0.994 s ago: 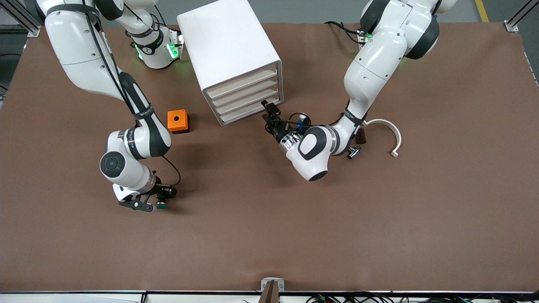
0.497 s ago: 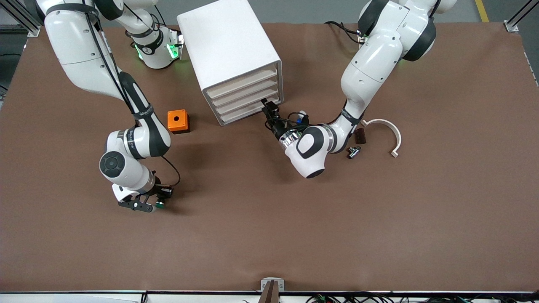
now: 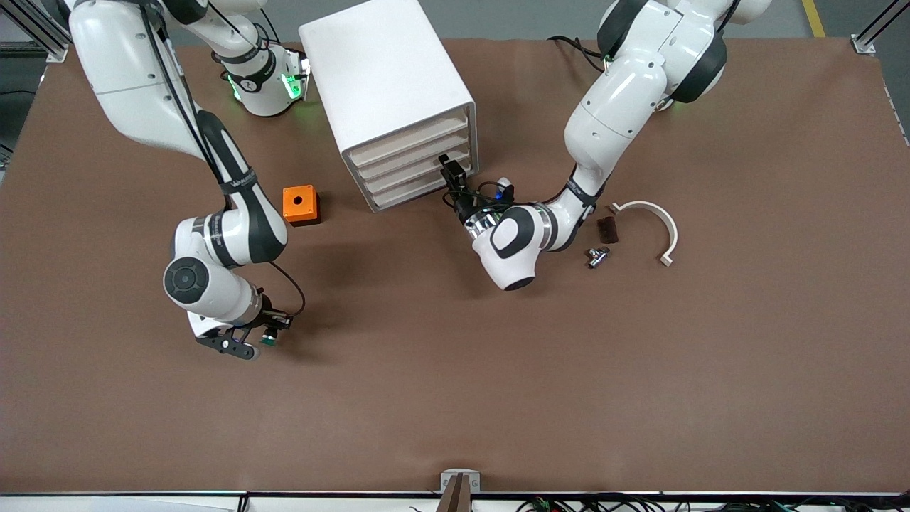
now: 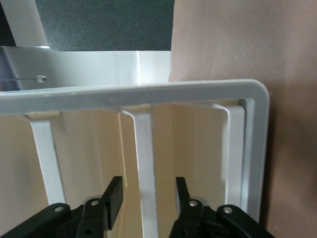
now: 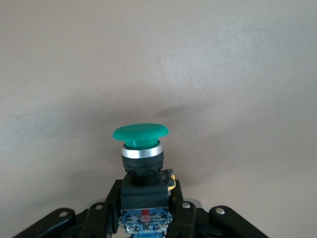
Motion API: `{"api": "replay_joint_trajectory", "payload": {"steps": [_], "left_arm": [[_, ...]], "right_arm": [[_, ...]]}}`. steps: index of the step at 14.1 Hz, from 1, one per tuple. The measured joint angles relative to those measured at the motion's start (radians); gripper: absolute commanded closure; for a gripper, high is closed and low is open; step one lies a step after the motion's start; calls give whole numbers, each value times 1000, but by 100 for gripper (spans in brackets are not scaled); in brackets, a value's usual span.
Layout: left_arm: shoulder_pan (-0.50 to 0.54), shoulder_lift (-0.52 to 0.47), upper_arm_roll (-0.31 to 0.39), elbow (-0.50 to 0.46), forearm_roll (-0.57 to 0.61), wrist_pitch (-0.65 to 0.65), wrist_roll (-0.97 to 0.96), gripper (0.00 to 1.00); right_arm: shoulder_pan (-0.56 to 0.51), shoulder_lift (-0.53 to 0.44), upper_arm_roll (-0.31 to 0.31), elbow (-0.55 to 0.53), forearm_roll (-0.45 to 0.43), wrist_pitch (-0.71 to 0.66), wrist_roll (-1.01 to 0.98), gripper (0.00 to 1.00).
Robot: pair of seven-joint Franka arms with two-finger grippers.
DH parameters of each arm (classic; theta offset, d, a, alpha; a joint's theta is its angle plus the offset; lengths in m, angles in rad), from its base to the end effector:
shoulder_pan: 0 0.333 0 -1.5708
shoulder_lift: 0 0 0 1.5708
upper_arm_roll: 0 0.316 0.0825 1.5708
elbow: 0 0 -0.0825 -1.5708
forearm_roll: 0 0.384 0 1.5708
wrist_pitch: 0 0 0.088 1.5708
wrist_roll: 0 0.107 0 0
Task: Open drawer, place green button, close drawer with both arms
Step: 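Pull the drawer out with the left gripper while the right gripper lifts the button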
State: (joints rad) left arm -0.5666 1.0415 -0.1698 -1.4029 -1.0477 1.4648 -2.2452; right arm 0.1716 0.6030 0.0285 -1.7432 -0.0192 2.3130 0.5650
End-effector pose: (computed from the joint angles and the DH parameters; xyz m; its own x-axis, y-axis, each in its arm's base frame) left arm 0.4188 -0.4901 0.1056 -0.4349 0.9004 -0.0087 0.1051 0.0411 -0.9936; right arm 0.6507 0.1299 0.2269 0.9367 -0.3490 -0.0291 -0.3487 -0.9371 0.0155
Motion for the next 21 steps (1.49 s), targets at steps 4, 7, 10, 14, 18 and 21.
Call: {"api": "replay_joint_trajectory", "payload": {"steps": [4, 7, 10, 14, 18, 21], "left_arm": [[-36, 1, 0, -1, 0, -29, -24, 71], [-55, 3, 0, -2, 0, -29, -27, 82], [-55, 6, 6, -2, 0, -29, -30, 92], [-49, 6, 15, -2, 0, -29, -40, 95], [-29, 7, 17, -2, 0, -37, -41, 95], [-1, 8, 18, -2, 0, -39, -41, 94]], "right_arm": [[70, -91, 2, 1, 0, -109, 173, 100], [93, -123, 2, -1, 1, -149, 249, 100], [112, -147, 4, -4, 3, -184, 311, 100], [169, -169, 8, -15, 48, -192, 407, 100], [235, -179, 9, -24, 54, -192, 521, 100], [276, -179, 10, -28, 54, -192, 591, 100]]}}
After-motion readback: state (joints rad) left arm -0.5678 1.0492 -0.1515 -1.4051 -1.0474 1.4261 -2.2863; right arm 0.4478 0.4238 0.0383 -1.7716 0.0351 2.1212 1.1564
